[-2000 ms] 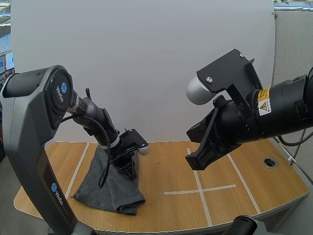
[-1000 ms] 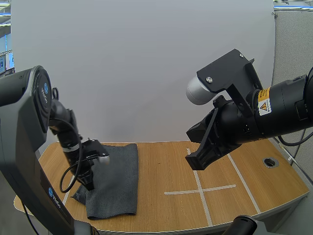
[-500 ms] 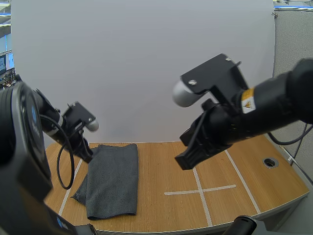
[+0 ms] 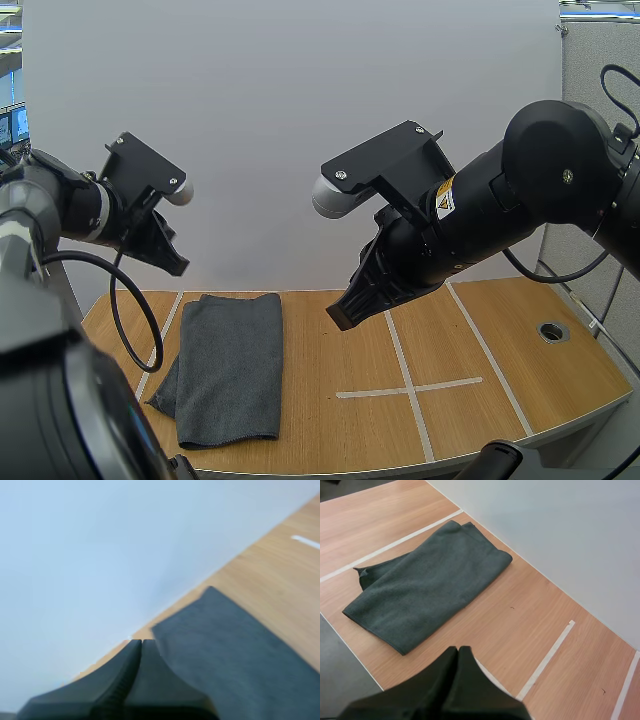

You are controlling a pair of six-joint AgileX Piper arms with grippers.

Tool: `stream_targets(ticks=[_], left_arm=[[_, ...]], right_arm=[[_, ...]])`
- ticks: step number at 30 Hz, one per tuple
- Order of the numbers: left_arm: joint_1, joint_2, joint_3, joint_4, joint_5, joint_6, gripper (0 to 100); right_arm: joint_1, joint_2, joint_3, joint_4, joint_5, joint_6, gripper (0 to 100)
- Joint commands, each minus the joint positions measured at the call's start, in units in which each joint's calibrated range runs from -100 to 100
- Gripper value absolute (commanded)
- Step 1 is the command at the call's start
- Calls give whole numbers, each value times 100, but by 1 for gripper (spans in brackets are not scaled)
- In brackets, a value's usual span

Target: Fold the towel

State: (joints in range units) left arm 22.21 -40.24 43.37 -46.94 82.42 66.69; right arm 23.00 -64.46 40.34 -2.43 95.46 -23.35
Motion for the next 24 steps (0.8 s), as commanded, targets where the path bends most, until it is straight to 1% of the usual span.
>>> stream_targets(ticks=[1,3,7,10,14,16,20,22,24], left_arm=[[14,-123,-26,-191,-1401,51,0],[14,-123,-26,-191,-1644,51,0],[22,-135,-26,-191,-1849,51,0],[-140,-225,-26,-81,-2184,51,0],[-504,-225,-26,-81,-2548,51,0],[-613,-225,-26,-81,-2548,51,0],[-627,-306,-26,-69,-2531,51,0],[-627,-391,-26,-69,-2531,51,0],[-627,-427,-26,-69,-2547,51,0]], right_arm=[[-35,67,8,8,-176,-48,0],[-90,203,8,49,-176,-38,0],[-309,721,8,565,-487,-47,0],[-470,1121,22,1026,-926,-176,0],[-665,1656,21,1457,-1391,-283,0],[-712,1868,21,1600,-1717,-294,0],[-802,2455,21,1762,-2450,-294,0],[-936,2797,21,1887,-2677,-305,0],[-1132,3170,21,2268,-2884,-489,0]])
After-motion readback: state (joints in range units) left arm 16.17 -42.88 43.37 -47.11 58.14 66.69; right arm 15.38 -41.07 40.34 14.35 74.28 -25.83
